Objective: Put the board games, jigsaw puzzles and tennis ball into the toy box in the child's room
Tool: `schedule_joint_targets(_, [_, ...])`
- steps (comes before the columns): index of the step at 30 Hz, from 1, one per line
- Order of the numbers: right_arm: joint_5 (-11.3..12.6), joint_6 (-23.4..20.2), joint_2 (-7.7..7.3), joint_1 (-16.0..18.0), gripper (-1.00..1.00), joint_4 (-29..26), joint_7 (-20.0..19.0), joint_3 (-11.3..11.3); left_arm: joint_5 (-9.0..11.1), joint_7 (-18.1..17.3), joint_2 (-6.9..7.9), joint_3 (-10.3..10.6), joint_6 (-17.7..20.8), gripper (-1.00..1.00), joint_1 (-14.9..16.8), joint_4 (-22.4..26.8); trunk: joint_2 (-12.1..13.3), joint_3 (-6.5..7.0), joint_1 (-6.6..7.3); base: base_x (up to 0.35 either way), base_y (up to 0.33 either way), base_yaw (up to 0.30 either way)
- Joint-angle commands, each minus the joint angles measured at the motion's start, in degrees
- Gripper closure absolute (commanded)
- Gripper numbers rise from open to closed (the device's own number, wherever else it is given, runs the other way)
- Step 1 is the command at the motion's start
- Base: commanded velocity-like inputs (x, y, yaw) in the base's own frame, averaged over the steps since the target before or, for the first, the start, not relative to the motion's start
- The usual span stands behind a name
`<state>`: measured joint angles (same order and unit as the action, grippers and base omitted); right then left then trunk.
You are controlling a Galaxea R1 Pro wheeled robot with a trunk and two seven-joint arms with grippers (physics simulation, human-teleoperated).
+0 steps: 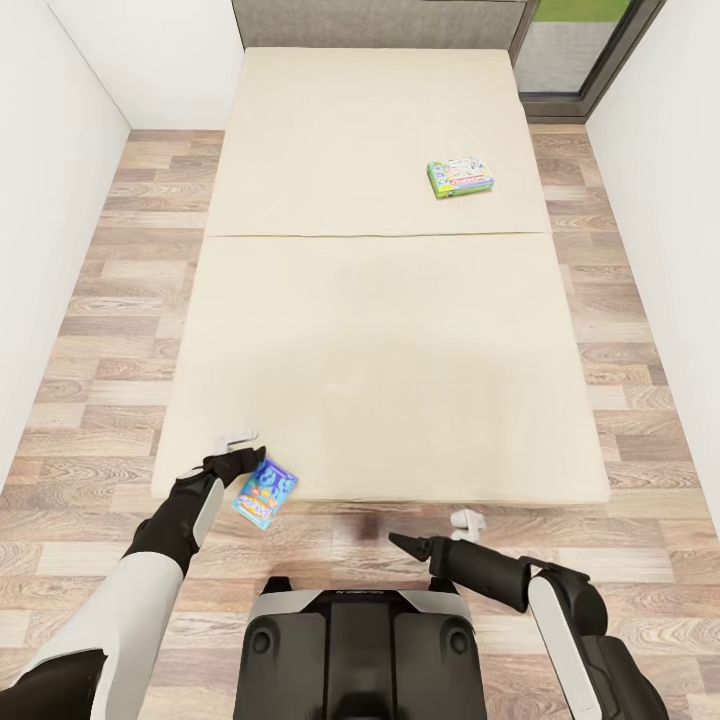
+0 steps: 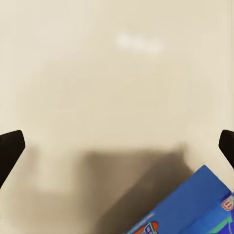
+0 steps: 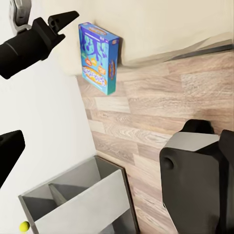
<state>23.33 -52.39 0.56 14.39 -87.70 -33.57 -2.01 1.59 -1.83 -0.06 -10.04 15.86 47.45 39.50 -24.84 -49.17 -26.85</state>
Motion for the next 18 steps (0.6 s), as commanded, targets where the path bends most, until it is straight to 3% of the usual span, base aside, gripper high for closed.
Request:
schedule_joint_targets(1, [-0.1,-0.2,0.06,0.0,-1.00,0.1,-0.3,-0.3,0.2,-0.2,-0.03,-0.2,0.4,-1.00,0.0,0.1,-0.1,-0.05,-0.03,0.000,0.000,0.000])
schedule_joint_targets(12, [-0.1,1.9,0.06,0.0,-1.00,0.7,-0.6,-0.8,0.2,-0.2,0.21,-0.4,0.3,-1.00,0.0,0.5,-0.1,-0.05,-0.03,0.000,0.000,0.000])
schedule_joint_targets(16, [0.0,2.2,0.06,0.0,-1.00,0.9,-0.5,-0.9,0.3,-0.4,1.44,-2.1,0.8,-1.00,0.0,1.1,-0.1,-0.05,-0.03,0.000,0.000,0.000])
schedule_joint_targets(18, [0.0,2.3,0.06,0.0,-1.00,1.8,-0.5,-0.9,0.4,-0.7,2.75,-4.9,2.5,-1.00,0.0,2.0,-0.1,-0.05,-0.03,0.000,0.000,0.000])
